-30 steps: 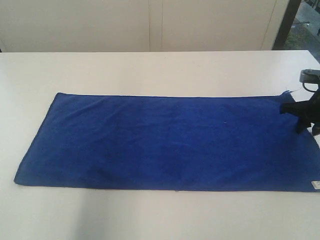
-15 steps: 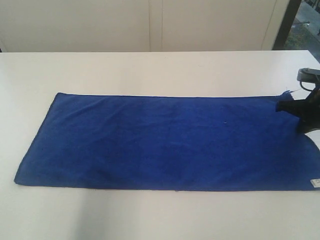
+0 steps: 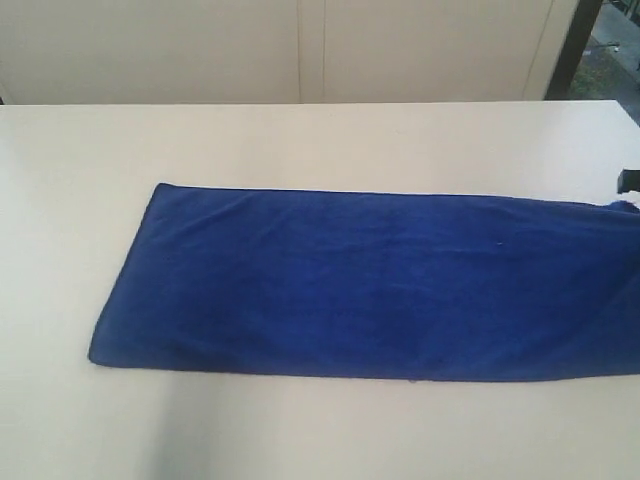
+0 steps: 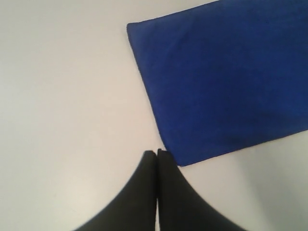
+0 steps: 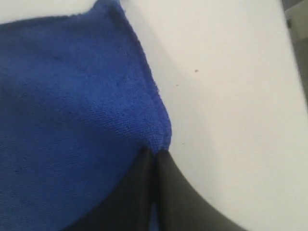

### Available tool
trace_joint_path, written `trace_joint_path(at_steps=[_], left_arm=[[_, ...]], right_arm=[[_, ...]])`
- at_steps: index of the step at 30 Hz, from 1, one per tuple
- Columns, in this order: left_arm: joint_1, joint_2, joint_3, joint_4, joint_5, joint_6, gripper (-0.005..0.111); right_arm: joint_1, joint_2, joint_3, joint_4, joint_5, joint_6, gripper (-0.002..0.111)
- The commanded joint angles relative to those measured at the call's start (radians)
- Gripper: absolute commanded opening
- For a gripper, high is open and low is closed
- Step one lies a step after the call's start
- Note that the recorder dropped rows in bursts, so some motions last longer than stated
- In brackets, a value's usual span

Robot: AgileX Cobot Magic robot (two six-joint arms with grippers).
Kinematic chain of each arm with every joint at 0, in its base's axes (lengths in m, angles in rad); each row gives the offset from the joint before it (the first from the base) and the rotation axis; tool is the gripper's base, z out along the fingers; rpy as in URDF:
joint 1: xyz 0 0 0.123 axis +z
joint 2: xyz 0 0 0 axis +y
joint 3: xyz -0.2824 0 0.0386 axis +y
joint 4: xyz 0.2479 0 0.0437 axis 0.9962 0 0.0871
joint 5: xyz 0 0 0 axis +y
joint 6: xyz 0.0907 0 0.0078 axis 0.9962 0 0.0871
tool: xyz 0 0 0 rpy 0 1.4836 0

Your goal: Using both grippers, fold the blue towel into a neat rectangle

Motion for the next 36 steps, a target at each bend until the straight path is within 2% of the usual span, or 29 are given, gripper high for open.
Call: trace_joint_path(at_steps=[1,6,9,15,20,24,28,33,36], left_arm=[[0.003,-0.007,-0.005,-0.012,0.009,-0.001,0.0],[0.003,-0.007,-0.005,-0.012,0.009,-0.001,0.0],[0.003,-0.007,-0.005,-0.012,0.009,-0.001,0.0],[0.003,-0.007,-0.005,-0.012,0.009,-0.001,0.0],[0.003,-0.007,-0.005,-0.012,0.009,-0.001,0.0],[0.003,-0.007,-0.005,-0.012,0.009,-0.001,0.0],[0.003,-0.007,-0.005,-0.012,0.009,-0.001,0.0],[0.003,-0.007,-0.005,-0.012,0.009,-0.001,0.0],[0.003,-0.007,-0.005,-0.012,0.009,-0.001,0.0]], right_arm=[[-0.013,-0.045,-0.028,-0.095,0.015,0.077,0.0],[0.029,-0.12,-0.035,-0.066,-0.001,0.079,0.0],[0.096,-0.179,-0.035,-0.048,-0.003,0.079,0.0],[0.295,-0.28,-0.037,-0.043,0.004,0.079,0.0],[0.521,-0.28,-0.084,-0.017,0.003,0.081,0.0],[0.702,-0.205,-0.15,0.004,-0.031,0.098,0.0],[0.856,-0.032,-0.249,0.007,-0.063,0.144,0.0],[1.0,0.245,-0.418,0.035,-0.086,0.158,0.0],[1.048,0.38,-0.522,0.035,-0.066,0.158,0.0]])
